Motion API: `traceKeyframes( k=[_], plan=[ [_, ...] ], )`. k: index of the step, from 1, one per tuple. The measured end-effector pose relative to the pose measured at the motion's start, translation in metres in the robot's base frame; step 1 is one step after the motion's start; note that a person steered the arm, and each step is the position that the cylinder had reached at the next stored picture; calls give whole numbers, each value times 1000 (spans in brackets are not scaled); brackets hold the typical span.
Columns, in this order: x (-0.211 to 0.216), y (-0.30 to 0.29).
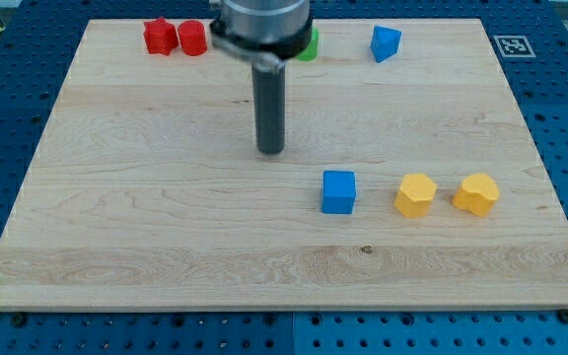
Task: Push the blue cube towards the blue triangle
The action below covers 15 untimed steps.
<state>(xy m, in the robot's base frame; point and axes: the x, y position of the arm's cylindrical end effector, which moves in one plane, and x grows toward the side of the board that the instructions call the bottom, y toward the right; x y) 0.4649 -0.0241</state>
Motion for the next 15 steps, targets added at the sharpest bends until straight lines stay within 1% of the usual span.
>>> traceKeyframes(
  k=[1, 2, 7, 8, 9, 10, 11, 12, 13, 14, 15],
  plan=[
    [73, 17],
    [97, 46],
    [-9, 129],
    [-29, 131],
    [-6, 108],
    [-5, 66],
    [-10, 49],
    [-11, 61],
    [-29, 88],
    [-35, 124],
    [-44, 141]
  ],
)
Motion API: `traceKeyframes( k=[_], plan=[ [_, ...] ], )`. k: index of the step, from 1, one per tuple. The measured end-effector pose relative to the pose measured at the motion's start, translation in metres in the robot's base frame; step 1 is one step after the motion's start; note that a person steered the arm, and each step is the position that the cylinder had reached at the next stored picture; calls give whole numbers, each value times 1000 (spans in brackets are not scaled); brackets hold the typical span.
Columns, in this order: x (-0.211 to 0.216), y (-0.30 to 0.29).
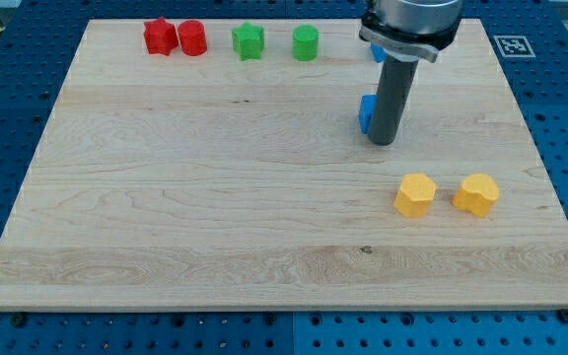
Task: Push the blue cube towards the blue triangle
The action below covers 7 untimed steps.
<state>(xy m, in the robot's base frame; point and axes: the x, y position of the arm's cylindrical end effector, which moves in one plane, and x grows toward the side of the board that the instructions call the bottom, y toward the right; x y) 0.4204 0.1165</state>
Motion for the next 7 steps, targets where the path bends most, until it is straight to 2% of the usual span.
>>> traceKeyframes(
  k=[2, 3, 7],
  plan=[
    [-27, -6],
    [-27, -16],
    [2, -25]
  ],
)
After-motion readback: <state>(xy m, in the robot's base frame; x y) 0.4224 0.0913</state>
